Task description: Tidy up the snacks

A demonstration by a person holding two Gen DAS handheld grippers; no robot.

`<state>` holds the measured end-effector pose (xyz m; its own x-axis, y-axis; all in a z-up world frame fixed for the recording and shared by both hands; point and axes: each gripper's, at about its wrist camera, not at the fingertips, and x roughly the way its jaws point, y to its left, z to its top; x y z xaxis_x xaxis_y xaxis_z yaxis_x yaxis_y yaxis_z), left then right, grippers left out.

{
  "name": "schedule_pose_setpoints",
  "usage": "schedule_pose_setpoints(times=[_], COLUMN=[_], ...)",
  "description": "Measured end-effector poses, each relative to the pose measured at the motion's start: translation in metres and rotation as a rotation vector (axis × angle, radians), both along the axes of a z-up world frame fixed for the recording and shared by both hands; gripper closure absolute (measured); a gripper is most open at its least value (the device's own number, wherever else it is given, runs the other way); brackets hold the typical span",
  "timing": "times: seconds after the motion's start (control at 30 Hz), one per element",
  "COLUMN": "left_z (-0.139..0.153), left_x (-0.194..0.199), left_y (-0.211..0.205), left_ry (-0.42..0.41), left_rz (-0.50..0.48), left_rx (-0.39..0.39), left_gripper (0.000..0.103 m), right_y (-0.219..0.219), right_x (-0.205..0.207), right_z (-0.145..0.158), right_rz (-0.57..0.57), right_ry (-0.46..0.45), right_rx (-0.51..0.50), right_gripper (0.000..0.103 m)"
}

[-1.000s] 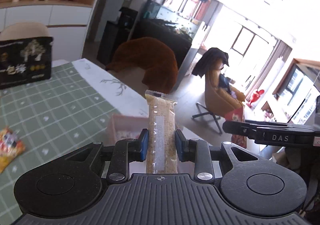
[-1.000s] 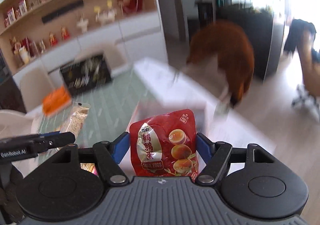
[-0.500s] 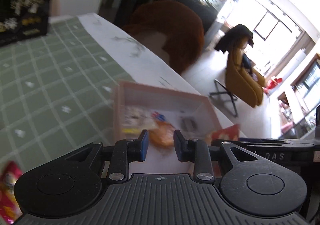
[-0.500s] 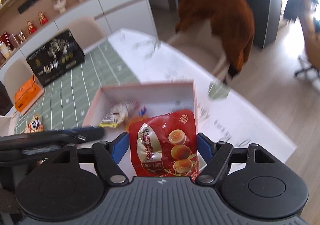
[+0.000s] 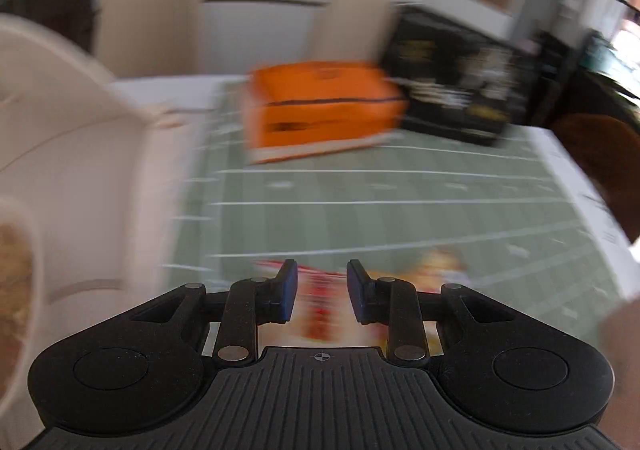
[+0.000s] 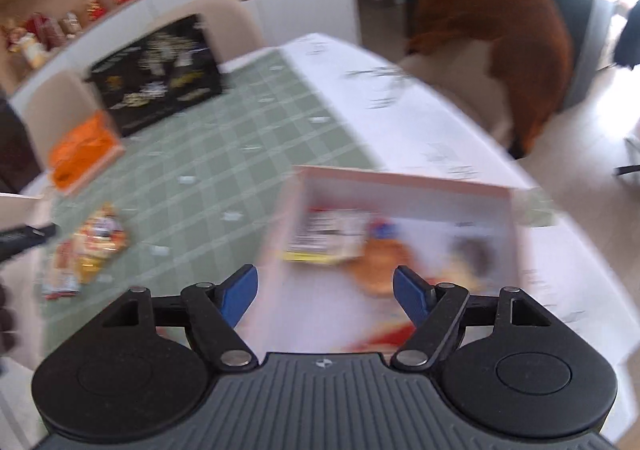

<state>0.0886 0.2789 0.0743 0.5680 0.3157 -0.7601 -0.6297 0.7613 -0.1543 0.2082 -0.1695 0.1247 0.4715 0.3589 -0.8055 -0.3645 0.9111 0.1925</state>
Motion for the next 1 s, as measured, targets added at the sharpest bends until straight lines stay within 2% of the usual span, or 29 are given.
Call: schedule_pose_setpoints(times=[0.07,0.13,0.23,0.33,0.43,0.57,0.63,0.7,0.77,0.83,0.87,1.0], left_z=[-0.013,-0.026,-0.029,-0.031,-0.032,-0.034,-0.036,-0.036,-0.037,-0.037,-0.037,-0.037], left_x=[0.001,0.006,0.0,-0.012,-0.033,-0.047,-0.047,-0.046,-0.045,-0.043,-0.042,-0.032], left_y=[0.014,0.019,0.0,-0.018,-0.032,-0.029,-0.023,-0.018,-0.015,-0.013,-0.013,-0.012], left_ry=[0.008,0.025,0.023,0.018,0.0,-0.037,-0.043,-0.046,-0.05,-0.051,-0.05,-0.043], left_rz=[0.011,-0.025,-0.126,-0.186,-0.208,-0.214,-0.215,-0.211,-0.199,-0.191,-0.187,-0.188], left_rx=[-0.018,-0.044,-0.043,-0.021,-0.031,-0.082,-0.11,-0.13,-0.146,-0.151,-0.149,-0.125], left_gripper=[0.072,0.072,0.072,0.072,0.072,0.069,0.067,0.067,0.067,0.066,0.065,0.065], right_y=[0.031,0.07,0.134,0.201,0.256,0.309,0.321,0.327,0.331,0.332,0.328,0.292], right_x=[-0.002,-0.002,0.006,0.015,0.017,0.022,0.029,0.029,0.024,0.017,0.012,0.002], right_z=[0.004,0.009,0.013,-0.005,-0.033,-0.065,-0.078,-0.085,-0.085,-0.081,-0.078,-0.068], right_rz=[0.043,0.073,0.091,0.072,0.027,-0.032,-0.061,-0.068,-0.039,0.014,0.045,0.088], right_ry=[0.049,0.099,0.21,0.317,0.322,0.273,0.285,0.294,0.273,0.243,0.228,0.249], right_rx=[0.042,0.075,0.131,0.182,0.105,-0.014,-0.044,-0.032,-0.072,-0.117,-0.128,-0.095], right_gripper=[0.027,0.027,0.022,0.022,0.022,0.022,0.021,0.012,0.013,0.027,0.039,0.045])
